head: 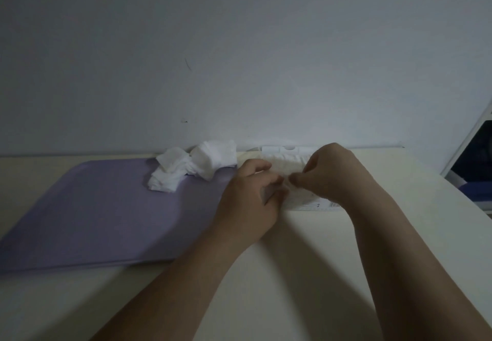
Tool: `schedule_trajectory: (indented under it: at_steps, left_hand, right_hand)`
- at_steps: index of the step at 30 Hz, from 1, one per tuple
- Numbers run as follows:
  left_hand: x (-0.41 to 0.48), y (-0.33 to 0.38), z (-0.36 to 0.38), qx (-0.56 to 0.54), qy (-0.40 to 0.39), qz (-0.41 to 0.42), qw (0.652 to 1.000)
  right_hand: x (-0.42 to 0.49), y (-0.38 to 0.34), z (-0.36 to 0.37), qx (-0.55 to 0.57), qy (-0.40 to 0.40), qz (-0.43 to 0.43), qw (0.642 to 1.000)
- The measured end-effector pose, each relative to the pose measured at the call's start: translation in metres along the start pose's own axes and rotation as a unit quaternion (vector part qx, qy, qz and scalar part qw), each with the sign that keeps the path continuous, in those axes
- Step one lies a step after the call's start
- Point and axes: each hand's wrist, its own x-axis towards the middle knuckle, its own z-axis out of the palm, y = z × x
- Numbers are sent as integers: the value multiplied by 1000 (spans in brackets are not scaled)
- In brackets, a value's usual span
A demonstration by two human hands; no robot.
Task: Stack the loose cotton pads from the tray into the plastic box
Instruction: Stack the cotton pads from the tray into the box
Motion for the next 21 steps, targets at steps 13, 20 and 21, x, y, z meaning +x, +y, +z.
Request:
schedule_trajectory:
  at_steps: [13,20,21]
  left_hand:
    - [1,3,-4,-6,6,-1,1000]
    - [26,-22,-68,94,98,-50,989]
    - [31,-27,-78,134,97,-69,984]
  right_hand:
    - [2,-7,22,-76,150,-9,986]
    - [-24,-49,65,121,242,-229,935]
    - [-28,-53,75,152,215,-246,933]
